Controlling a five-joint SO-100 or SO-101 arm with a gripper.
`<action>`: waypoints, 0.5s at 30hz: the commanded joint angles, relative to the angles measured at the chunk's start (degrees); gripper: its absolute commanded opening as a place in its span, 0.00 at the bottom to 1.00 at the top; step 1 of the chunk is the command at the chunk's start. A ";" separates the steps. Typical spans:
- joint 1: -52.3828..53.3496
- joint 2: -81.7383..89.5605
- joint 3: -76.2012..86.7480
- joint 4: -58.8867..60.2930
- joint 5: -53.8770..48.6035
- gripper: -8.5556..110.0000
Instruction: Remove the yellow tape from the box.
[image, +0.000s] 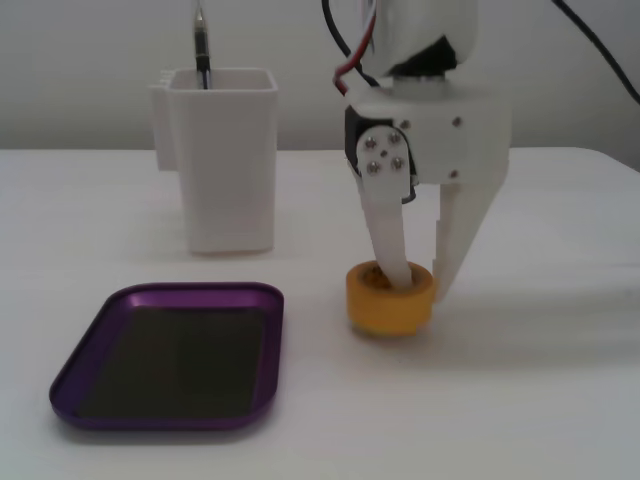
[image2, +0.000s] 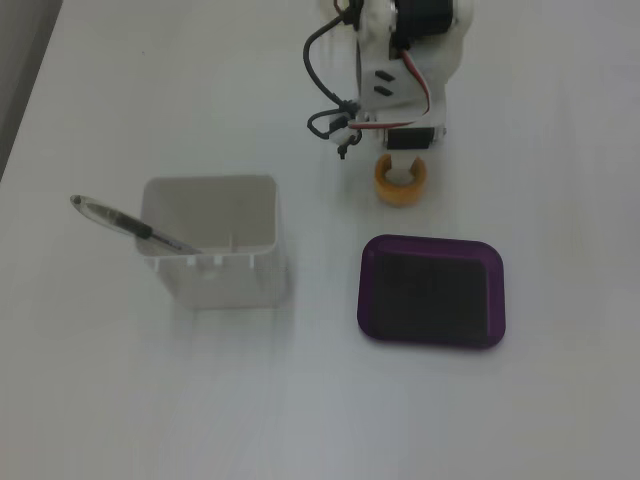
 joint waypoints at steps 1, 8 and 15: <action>-0.18 4.31 0.97 -3.96 -0.44 0.07; -0.09 5.36 0.35 -3.69 -0.44 0.08; 0.26 14.85 -1.14 5.62 -4.13 0.18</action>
